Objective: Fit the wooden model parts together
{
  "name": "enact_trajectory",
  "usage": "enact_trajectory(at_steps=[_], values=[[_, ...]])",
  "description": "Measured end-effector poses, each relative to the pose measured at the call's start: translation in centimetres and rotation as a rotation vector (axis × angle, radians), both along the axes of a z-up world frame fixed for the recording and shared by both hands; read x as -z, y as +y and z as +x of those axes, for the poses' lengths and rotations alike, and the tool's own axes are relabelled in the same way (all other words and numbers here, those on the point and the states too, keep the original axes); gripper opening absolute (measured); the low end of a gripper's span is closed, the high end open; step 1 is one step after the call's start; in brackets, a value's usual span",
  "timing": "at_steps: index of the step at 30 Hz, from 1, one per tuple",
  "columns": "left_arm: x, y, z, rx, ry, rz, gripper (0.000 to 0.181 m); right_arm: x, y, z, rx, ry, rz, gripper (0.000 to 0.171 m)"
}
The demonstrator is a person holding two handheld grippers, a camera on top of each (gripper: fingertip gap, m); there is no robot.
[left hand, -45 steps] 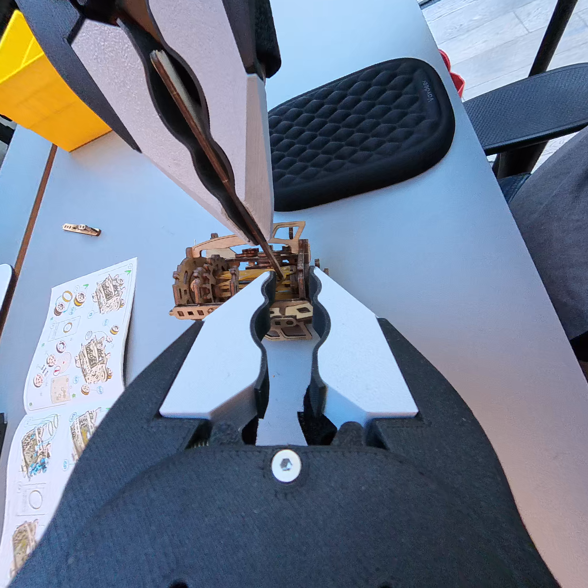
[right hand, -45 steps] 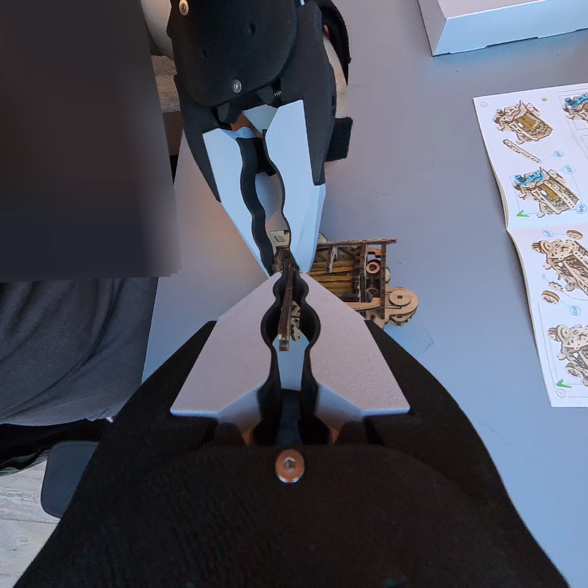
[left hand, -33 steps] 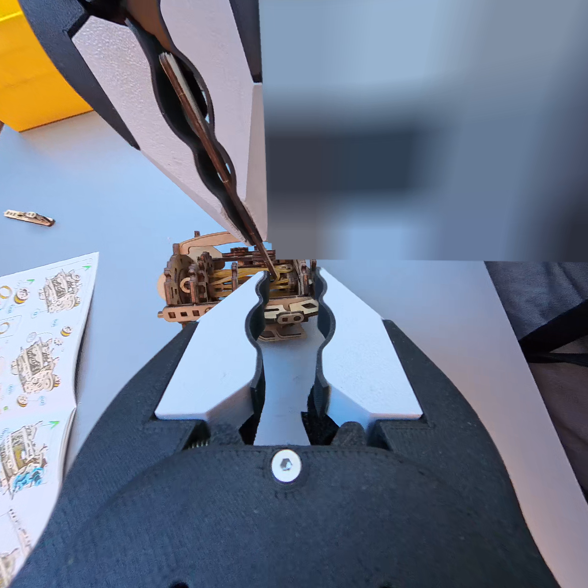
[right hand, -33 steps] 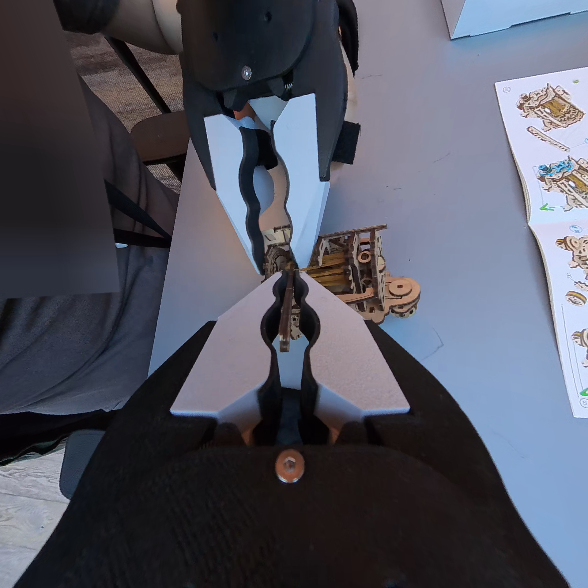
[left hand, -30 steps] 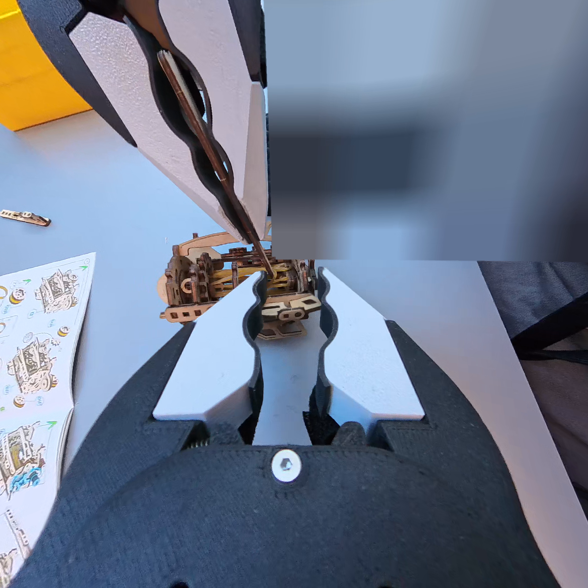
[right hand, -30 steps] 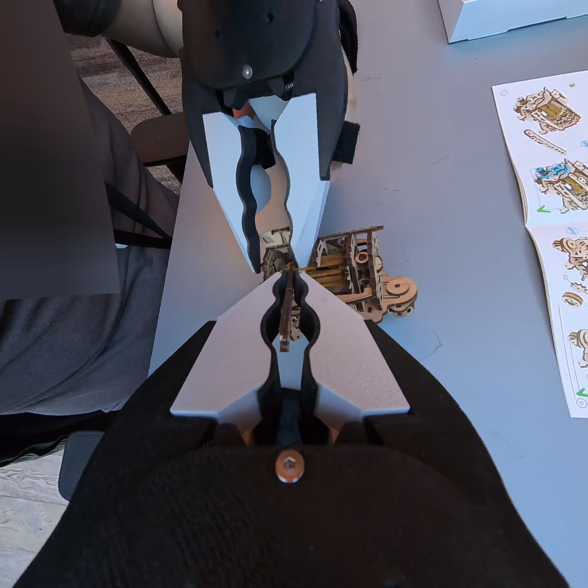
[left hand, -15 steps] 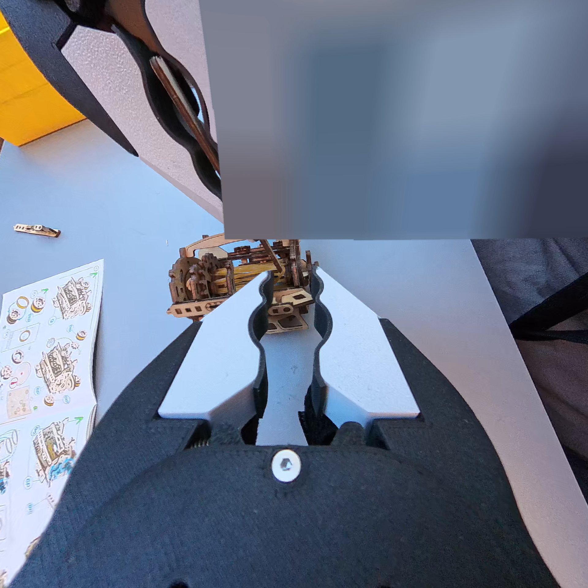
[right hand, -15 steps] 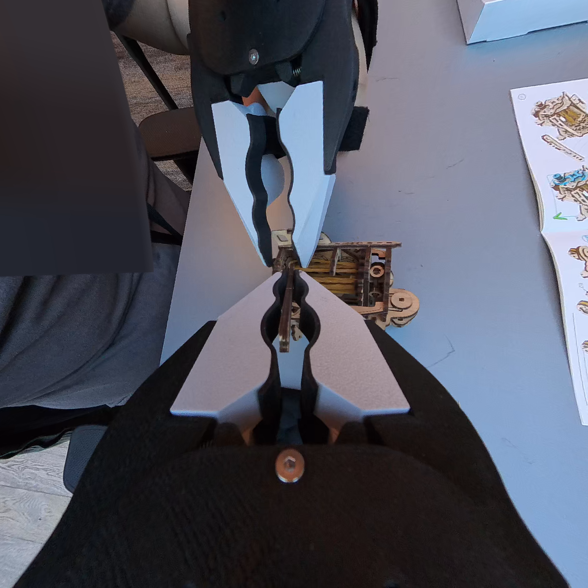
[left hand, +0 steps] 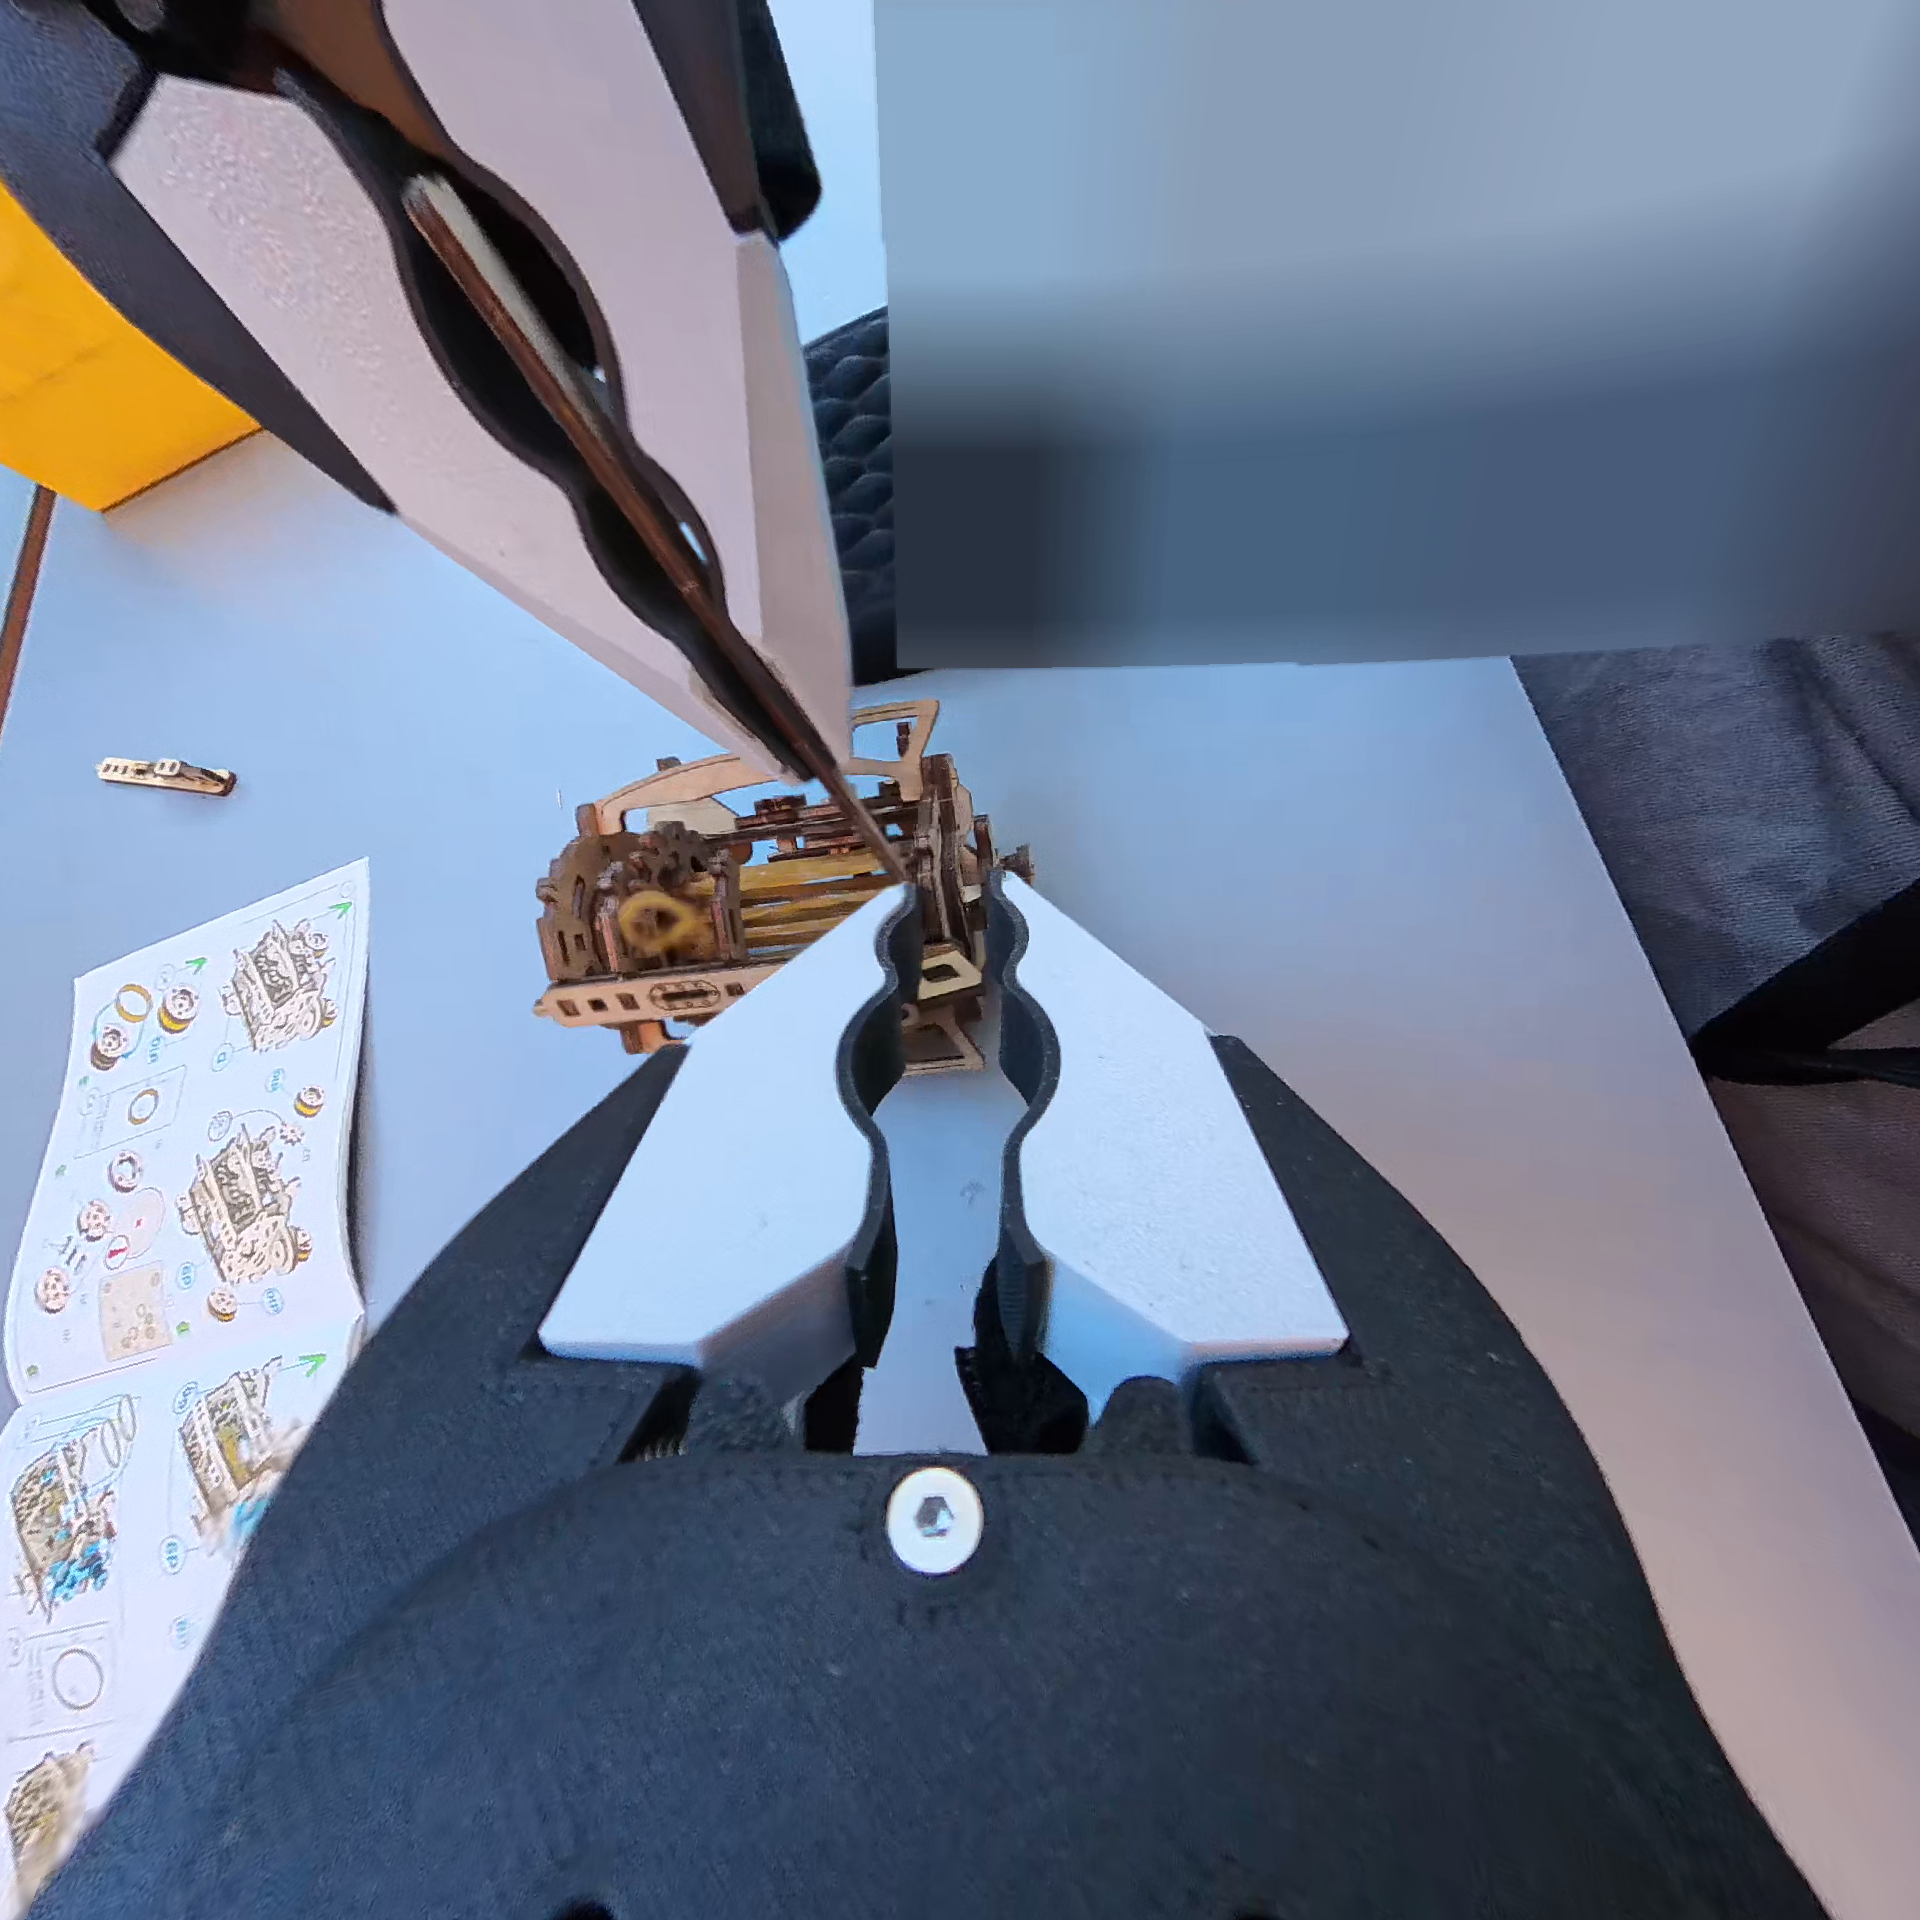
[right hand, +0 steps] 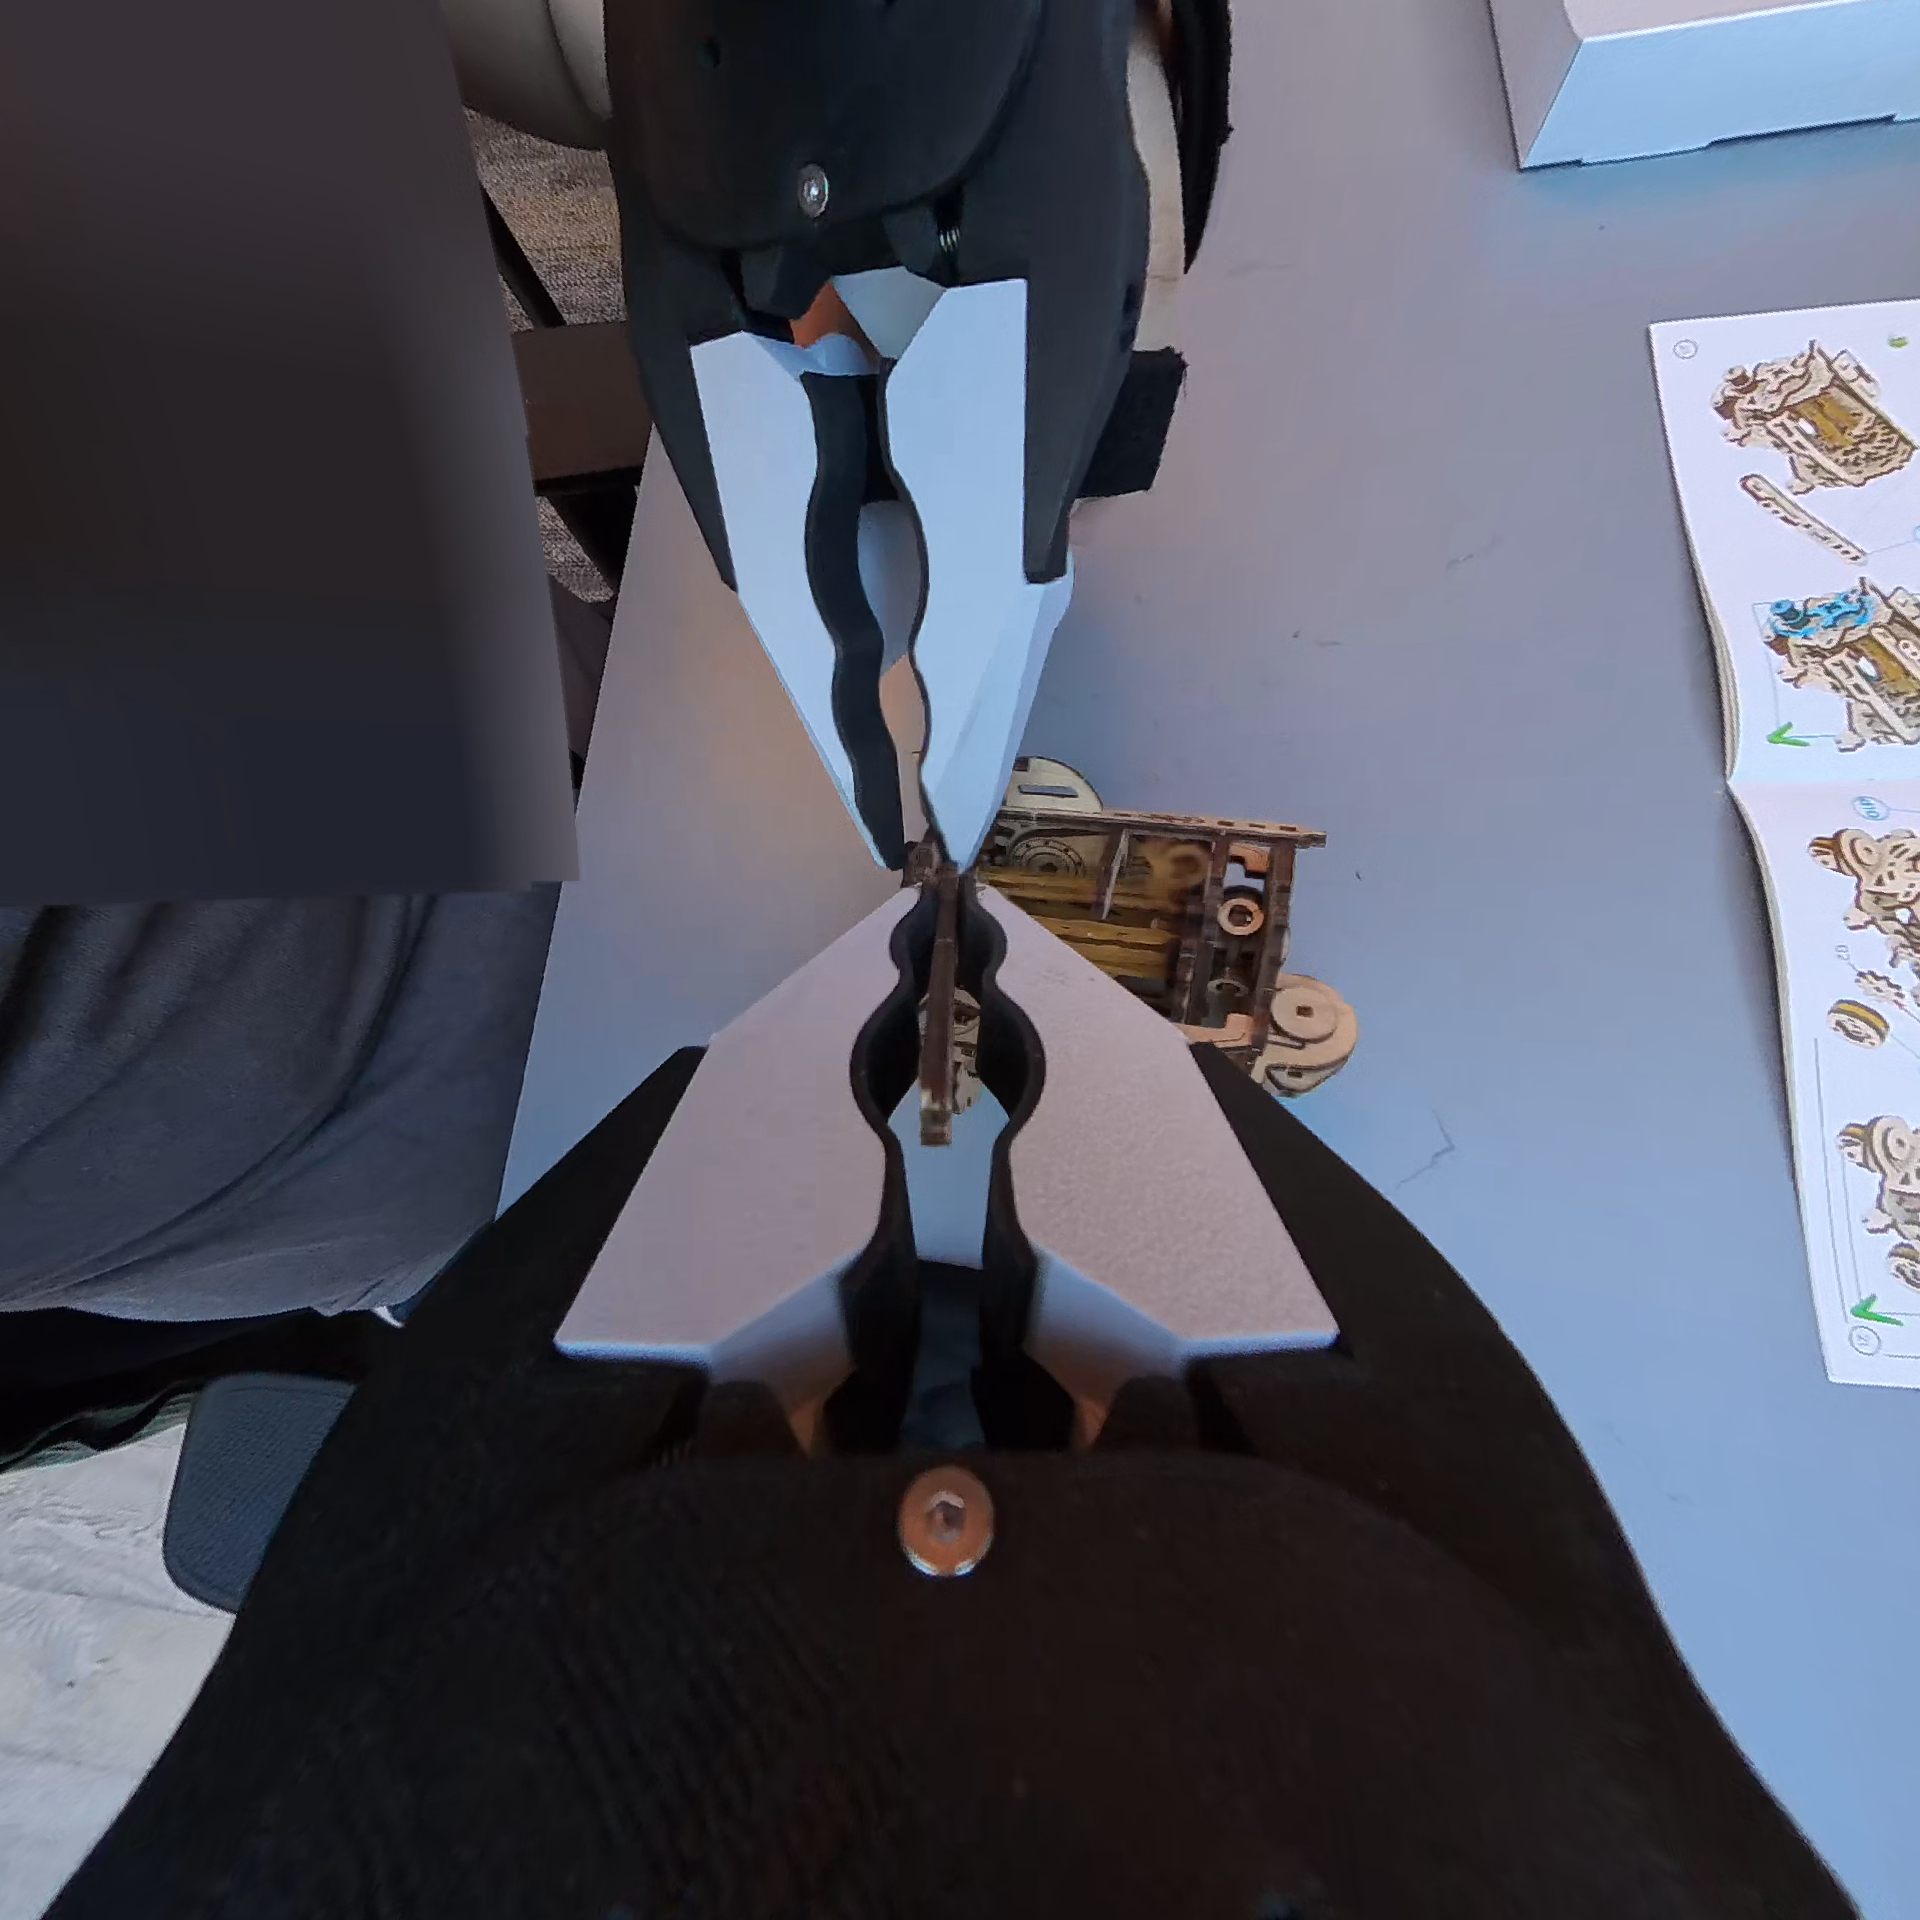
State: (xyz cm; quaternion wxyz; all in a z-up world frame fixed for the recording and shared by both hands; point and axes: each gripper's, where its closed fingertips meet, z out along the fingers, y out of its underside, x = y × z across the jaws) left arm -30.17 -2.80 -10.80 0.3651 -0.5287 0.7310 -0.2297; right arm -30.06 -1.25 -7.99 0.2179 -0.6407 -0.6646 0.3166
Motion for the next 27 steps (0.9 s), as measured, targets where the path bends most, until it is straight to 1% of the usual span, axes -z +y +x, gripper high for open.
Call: enact_trajectory(at_steps=[5,7,9,13,17,22,27], values=[[0.0,-0.1,0.1,0.007,-0.015,-0.047,0.009,-0.6,1.7,0.2,0.05,0.02,0.052,0.001],[0.0,-0.1,0.2,0.007,-0.019,-0.052,0.009,-0.7,1.7,0.1,0.037,0.012,0.056,0.001],[-0.1,-0.1,0.2,0.007,-0.021,-0.053,0.009,-0.8,1.8,0.2,0.025,-0.007,0.095,0.002],[-0.1,0.0,0.2,0.01,-0.025,-0.048,0.009,-2.0,3.3,0.2,0.066,0.021,0.196,0.002],[0.0,-0.1,0.2,0.019,-0.03,-0.033,0.01,-2.1,4.0,0.2,0.072,0.027,0.193,0.001],[0.0,-0.2,0.1,0.037,-0.039,-0.007,0.01,-1.9,4.0,-0.4,0.031,0.026,0.123,0.001],[0.0,-0.3,0.1,0.042,-0.04,0.0,0.01,-0.6,4.2,-0.4,0.014,-0.026,0.102,0.002]])
